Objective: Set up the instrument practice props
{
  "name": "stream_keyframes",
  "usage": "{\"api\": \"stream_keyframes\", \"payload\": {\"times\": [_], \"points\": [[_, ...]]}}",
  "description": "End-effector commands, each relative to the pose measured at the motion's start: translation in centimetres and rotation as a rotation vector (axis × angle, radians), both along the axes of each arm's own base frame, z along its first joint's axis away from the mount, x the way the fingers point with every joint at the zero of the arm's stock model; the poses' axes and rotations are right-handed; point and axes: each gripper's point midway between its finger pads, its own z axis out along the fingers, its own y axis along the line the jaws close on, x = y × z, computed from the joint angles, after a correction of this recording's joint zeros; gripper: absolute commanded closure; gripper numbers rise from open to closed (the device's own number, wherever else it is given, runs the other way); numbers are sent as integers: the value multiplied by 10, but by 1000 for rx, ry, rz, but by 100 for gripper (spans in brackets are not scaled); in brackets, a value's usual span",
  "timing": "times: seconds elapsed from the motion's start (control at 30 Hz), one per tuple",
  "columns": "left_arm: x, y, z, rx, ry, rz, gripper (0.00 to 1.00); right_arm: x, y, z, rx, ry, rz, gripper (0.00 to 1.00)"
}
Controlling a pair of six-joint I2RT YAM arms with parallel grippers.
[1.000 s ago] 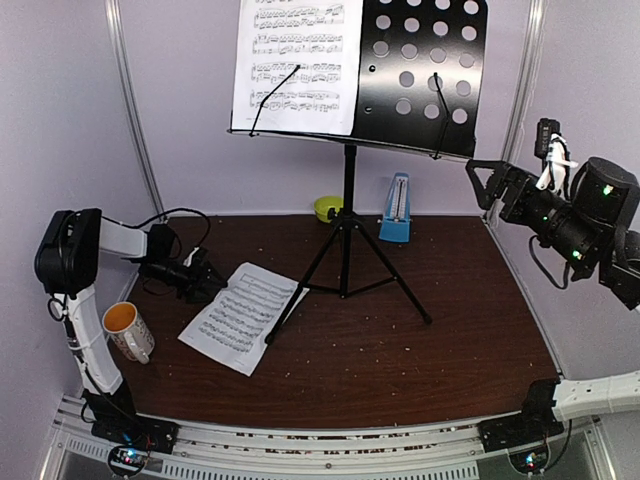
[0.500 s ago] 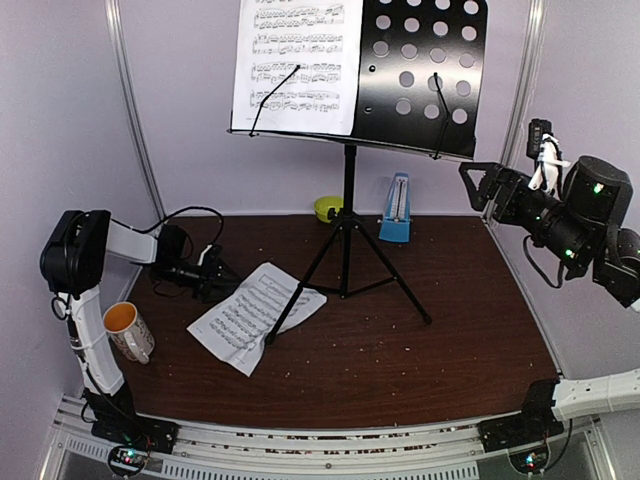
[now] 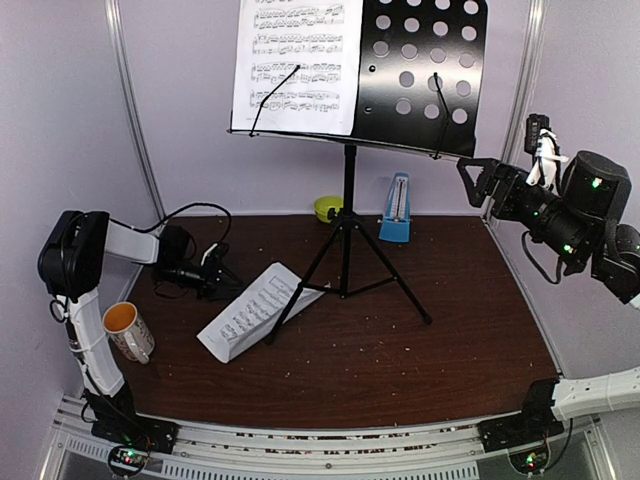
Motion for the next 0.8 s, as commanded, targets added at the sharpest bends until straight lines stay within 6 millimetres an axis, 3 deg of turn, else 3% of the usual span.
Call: {"api": "stream_keyframes", "payload": {"times": [0.0, 0.1, 0.27, 0.4, 0.6, 0.67, 0.77], "points": [[-1, -2, 6, -14, -34, -12, 44, -1, -3, 16, 25, -32, -3, 0], [-3, 2, -11, 53, -6, -5, 32, -1, -3, 16, 24, -33, 0, 0], [3, 12, -21, 169, -31, 30, 31, -2, -4, 16, 21, -32, -1, 0], [20, 23, -6, 239, -108, 106, 31, -3, -5, 14, 20, -28, -1, 0], [65, 77, 4, 335, -131, 282, 27, -5, -8, 14, 20, -27, 0, 0], [78, 96, 1, 385, -114, 306, 26, -6, -9, 13, 20, -25, 1, 0], [88, 107, -11, 460, -74, 262, 26, -7, -10, 12, 22, -23, -1, 0]]}}
